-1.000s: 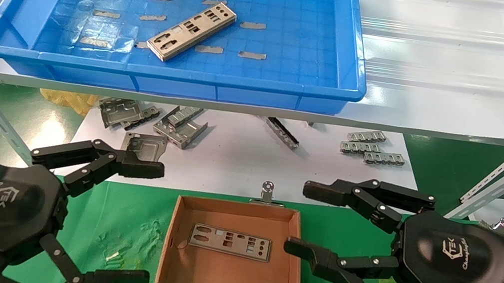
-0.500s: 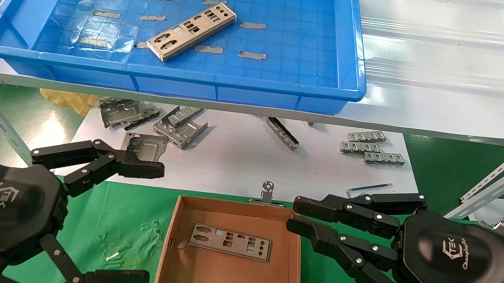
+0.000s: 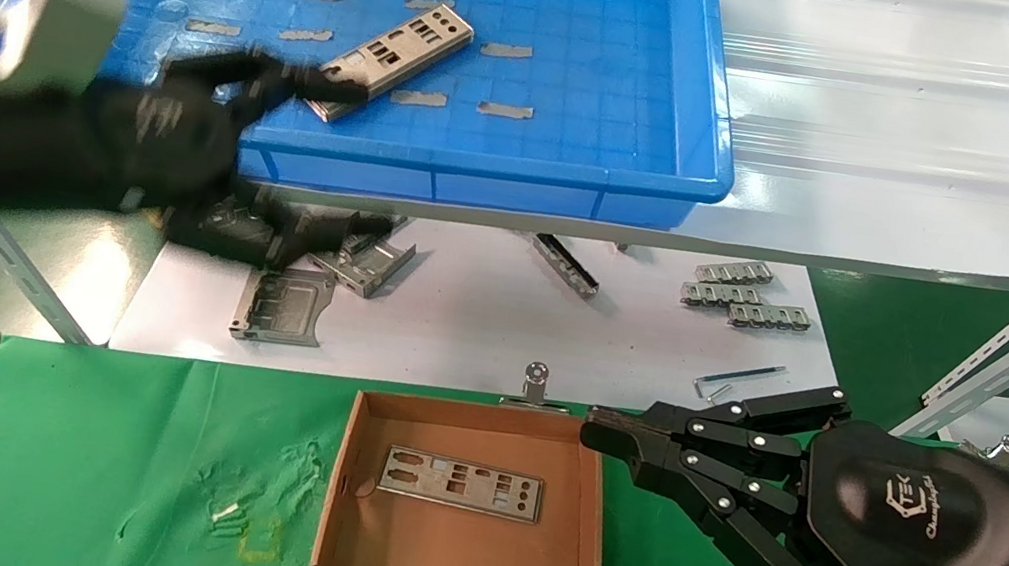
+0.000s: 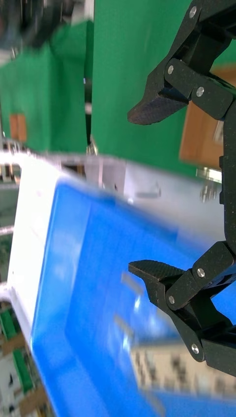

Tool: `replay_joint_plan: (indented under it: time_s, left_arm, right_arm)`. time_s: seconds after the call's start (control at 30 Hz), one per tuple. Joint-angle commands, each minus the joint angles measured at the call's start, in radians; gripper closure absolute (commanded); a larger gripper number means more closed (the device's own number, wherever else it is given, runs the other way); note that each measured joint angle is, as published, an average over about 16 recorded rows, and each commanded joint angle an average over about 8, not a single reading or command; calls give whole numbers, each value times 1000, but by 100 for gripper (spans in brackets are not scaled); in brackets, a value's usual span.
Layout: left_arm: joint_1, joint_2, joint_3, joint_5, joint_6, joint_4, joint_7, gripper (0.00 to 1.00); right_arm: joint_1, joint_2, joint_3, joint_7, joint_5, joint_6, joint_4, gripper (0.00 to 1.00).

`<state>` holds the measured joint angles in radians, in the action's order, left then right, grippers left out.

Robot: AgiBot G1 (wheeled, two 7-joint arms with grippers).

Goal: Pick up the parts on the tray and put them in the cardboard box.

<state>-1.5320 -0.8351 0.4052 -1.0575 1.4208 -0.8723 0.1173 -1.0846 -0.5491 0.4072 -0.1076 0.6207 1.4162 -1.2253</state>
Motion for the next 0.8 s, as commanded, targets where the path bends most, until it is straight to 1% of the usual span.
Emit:
replay_joint_plan:
  time_s: [0.03,0.2,0.33,0.57,0.7,0.8]
  left_arm:
    - [-79,-44,23,-48,-1,94,-14,0]
    - [-224,-135,80,-152,-17,311,-66,0]
    - [-304,-196,107,-205,-45,453,-113,0]
    - [-388,-276,124,-247,-145,638,-160,0]
    - [-415,-314,131,-264,-220,707,-169,0]
    - [-428,-337,137,-276,-253,744,-172,0]
  right_arm:
    - [0,0,0,0,0,0,0,100]
    - [0,0,0,0,0,0,0,100]
    - [0,0,0,0,0,0,0,100]
    - [0,0,0,0,0,0,0,100]
    - [0,0,0,0,0,0,0,100]
    - [0,0,0,0,0,0,0,100]
